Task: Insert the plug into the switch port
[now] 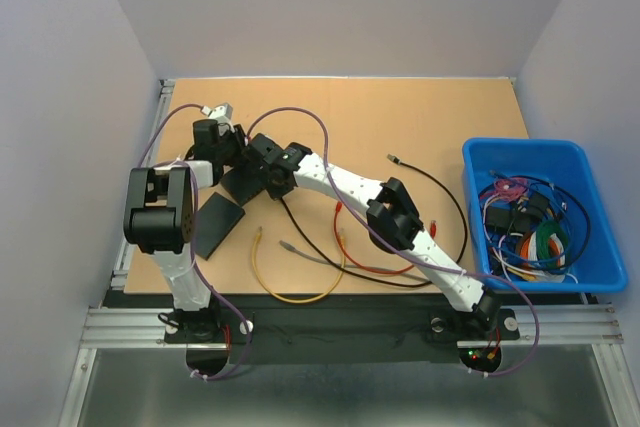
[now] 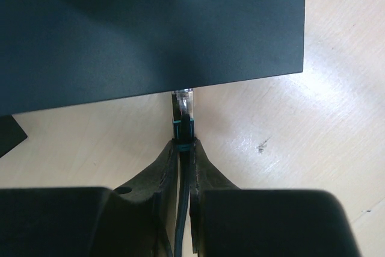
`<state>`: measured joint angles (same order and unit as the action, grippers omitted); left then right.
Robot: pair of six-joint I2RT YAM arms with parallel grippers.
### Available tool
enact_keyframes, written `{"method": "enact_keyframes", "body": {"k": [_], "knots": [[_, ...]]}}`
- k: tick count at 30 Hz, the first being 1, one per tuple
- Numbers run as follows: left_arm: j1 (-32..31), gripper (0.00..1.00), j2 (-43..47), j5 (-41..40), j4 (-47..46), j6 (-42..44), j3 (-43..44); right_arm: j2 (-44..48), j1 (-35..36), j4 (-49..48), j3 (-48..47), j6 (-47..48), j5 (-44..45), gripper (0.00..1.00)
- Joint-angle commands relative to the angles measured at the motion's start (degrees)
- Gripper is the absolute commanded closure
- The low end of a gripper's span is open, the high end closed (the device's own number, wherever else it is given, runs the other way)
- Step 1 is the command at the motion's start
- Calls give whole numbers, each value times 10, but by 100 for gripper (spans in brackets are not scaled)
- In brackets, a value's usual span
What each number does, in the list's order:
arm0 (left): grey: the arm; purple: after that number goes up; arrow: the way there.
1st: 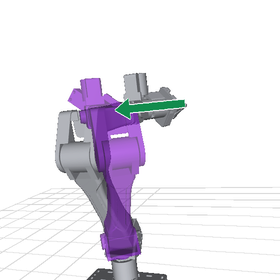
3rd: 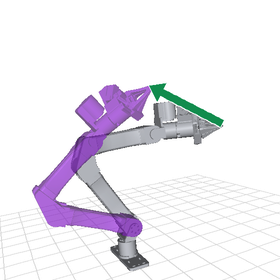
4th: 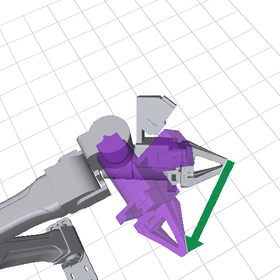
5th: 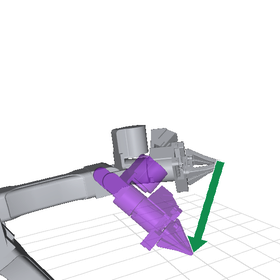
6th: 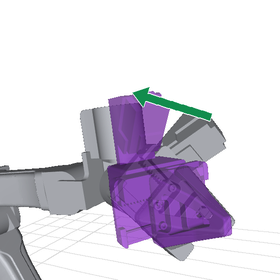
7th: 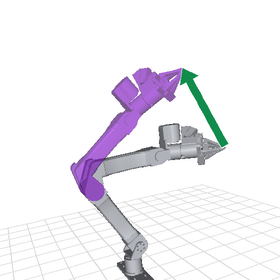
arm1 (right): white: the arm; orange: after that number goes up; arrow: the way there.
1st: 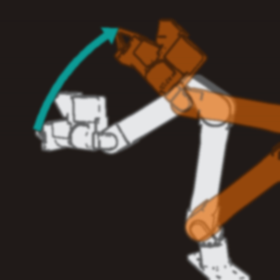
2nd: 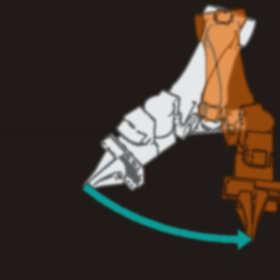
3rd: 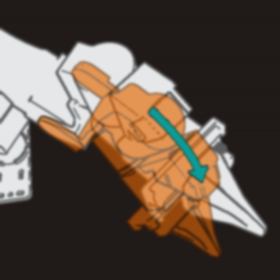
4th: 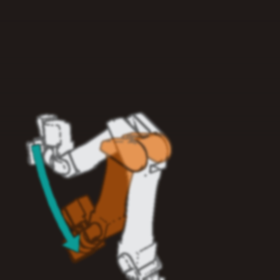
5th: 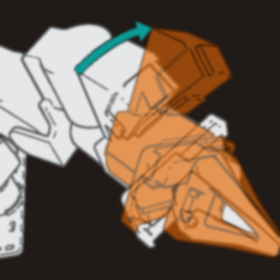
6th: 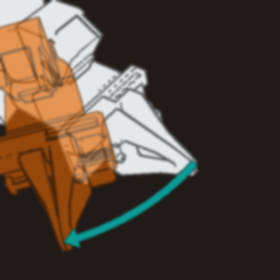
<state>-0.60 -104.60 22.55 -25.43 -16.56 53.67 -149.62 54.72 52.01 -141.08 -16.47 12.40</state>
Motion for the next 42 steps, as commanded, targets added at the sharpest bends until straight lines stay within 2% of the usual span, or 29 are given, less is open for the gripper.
{"method": "enact_keyframes", "body": {"k": [1,12,14,19,25,29,33,38,42], "knots": [[-16,58,-6,44,12,6,23,33,-3,-41,-14,26,-10,100],[-15,59,-21,39,29,7,40,43,1,-69,-1,44,8,100],[-15,59,2,22,21,4,26,43,1,-69,9,43,12,100],[-12,55,67,-80,0,-9,-12,48,1,-70,28,45,20,100],[16,49,96,-139,-16,-25,-30,50,1,-71,41,50,24,99],[26,48,27,-117,49,-15,39,50,1,-74,44,54,27,100],[31,48,-48,-45,116,1,107,50,1,-74,47,54,28,100],[31,48,-61,26,108,13,108,55,1,-77,48,55,32,100],[31,48,-61,49,114,20,104,56,1,-77,43,52,31,100]]}}
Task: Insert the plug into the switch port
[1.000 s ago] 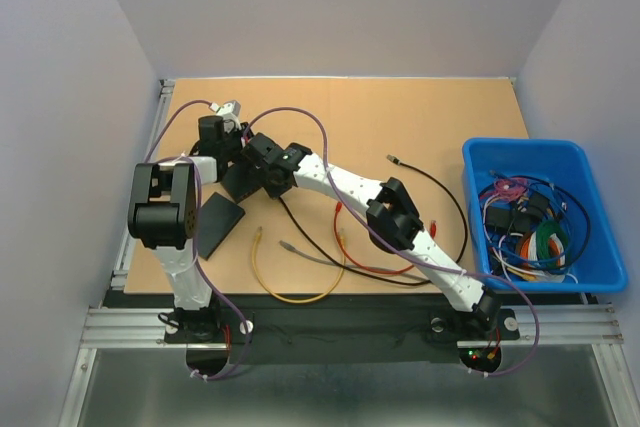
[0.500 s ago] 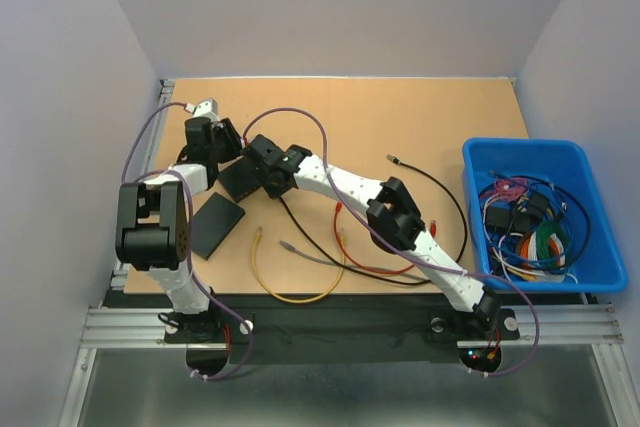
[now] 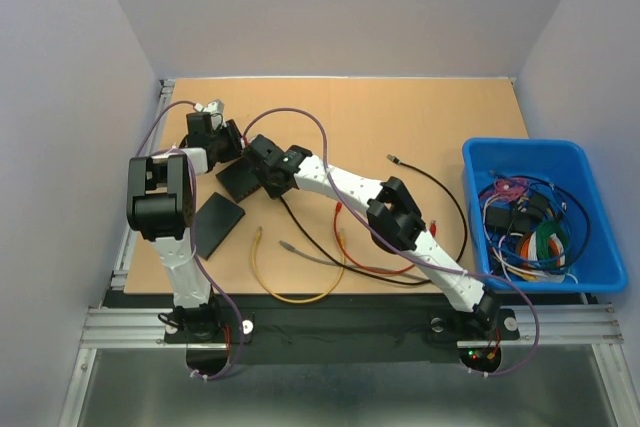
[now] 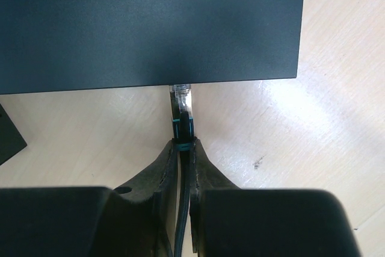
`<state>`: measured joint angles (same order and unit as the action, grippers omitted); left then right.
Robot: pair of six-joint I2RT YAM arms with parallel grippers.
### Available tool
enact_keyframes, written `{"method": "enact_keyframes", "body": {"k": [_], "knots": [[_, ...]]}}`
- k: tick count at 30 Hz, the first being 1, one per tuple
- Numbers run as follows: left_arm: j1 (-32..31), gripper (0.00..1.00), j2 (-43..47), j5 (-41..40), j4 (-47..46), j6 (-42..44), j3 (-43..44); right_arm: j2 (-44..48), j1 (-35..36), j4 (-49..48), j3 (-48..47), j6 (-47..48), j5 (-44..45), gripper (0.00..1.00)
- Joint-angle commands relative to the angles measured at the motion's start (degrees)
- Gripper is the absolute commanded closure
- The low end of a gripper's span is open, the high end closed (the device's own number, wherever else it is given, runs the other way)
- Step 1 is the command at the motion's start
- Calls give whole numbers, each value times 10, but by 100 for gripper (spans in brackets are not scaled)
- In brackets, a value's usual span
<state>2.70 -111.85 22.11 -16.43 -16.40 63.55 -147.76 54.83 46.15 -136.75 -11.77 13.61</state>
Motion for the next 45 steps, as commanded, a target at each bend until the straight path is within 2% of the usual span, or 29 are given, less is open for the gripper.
{"method": "enact_keyframes", "body": {"k": [1,13,19,25,37,45], "knots": [[-2,48,11,57,24,18,4,37,0,-19,-2,4,16,100],[-23,51,7,104,25,31,-5,26,-2,-15,-12,-25,-2,100],[-25,52,-1,104,37,37,1,24,-23,5,-11,-61,-14,100],[-24,53,1,103,41,41,1,11,-26,29,-48,-72,4,100],[-54,53,3,102,61,59,8,-2,-33,44,-88,-50,10,100],[-68,53,-5,108,68,66,19,8,-33,48,-58,-47,-17,100]]}}
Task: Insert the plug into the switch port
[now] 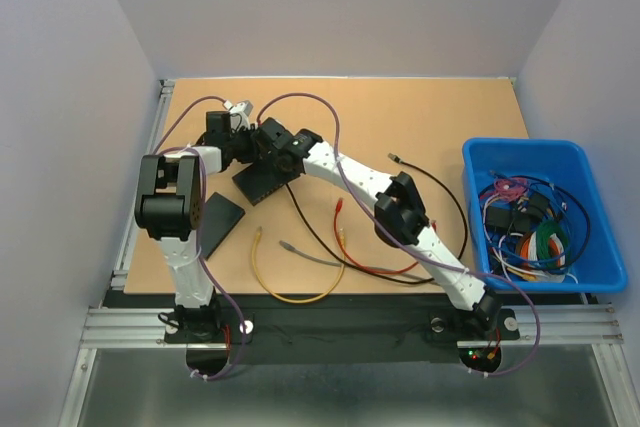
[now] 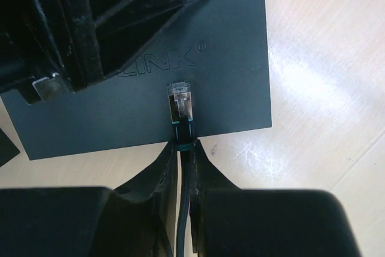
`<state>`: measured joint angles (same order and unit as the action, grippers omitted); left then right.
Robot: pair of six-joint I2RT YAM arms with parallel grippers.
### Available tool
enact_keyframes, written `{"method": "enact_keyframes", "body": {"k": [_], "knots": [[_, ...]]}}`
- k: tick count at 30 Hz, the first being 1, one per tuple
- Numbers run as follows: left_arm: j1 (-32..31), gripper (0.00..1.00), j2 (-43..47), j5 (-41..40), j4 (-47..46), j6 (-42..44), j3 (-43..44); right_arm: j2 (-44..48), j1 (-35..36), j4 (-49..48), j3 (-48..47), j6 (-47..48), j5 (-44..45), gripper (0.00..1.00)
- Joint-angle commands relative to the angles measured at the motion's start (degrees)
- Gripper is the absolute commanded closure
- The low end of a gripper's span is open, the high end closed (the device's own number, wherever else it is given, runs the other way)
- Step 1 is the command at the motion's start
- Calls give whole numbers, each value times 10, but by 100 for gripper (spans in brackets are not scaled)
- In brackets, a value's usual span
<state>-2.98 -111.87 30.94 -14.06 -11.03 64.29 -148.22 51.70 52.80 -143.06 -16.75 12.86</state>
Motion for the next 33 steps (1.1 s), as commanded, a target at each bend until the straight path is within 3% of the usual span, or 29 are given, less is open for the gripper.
{"method": "enact_keyframes", "body": {"k": [1,4,8,14,19,33], "knots": [[-11,53,-5,18,45,13,12,13,-2,-18,17,1,-7,100],[-11,53,-5,18,46,9,13,57,-2,-21,69,-5,30,100],[-11,53,-8,17,45,-1,14,156,-2,-63,230,-8,101,100],[-11,53,-25,25,33,-44,7,288,-2,-82,384,-10,76,100],[-12,53,-12,18,7,-85,-20,308,-2,-89,418,-9,30,100],[-31,54,52,-8,-25,-135,-86,217,-3,-91,367,17,-42,100]]}}
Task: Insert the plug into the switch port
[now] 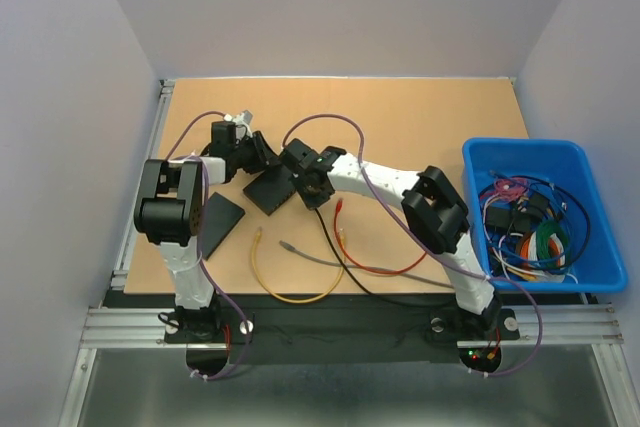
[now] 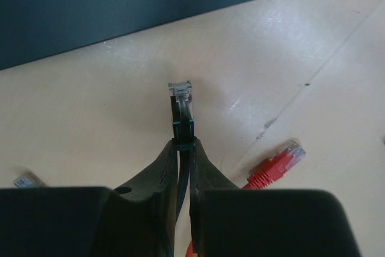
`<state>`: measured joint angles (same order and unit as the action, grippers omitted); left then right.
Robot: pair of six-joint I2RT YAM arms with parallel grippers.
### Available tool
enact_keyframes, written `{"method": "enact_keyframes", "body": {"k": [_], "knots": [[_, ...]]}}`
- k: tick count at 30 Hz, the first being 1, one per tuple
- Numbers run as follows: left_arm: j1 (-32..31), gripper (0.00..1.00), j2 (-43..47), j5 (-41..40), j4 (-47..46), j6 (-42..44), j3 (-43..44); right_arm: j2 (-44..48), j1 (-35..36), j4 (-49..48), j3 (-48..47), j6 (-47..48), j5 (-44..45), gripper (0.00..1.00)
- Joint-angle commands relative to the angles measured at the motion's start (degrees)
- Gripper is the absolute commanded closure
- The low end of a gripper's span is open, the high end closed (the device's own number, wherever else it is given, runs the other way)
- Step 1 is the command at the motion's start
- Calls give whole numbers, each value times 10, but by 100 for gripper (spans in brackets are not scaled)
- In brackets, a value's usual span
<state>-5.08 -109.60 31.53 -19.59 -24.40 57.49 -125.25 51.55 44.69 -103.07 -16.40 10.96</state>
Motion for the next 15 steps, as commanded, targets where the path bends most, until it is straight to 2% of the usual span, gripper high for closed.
{"method": "enact_keyframes", "body": {"k": [1,15], "knots": [[-11,54,31,-15,30,1,-19,-17,0,-10,-35,15,-25,100],[-30,55,34,-35,38,27,-20,-59,0,7,-90,10,-34,100]]}}
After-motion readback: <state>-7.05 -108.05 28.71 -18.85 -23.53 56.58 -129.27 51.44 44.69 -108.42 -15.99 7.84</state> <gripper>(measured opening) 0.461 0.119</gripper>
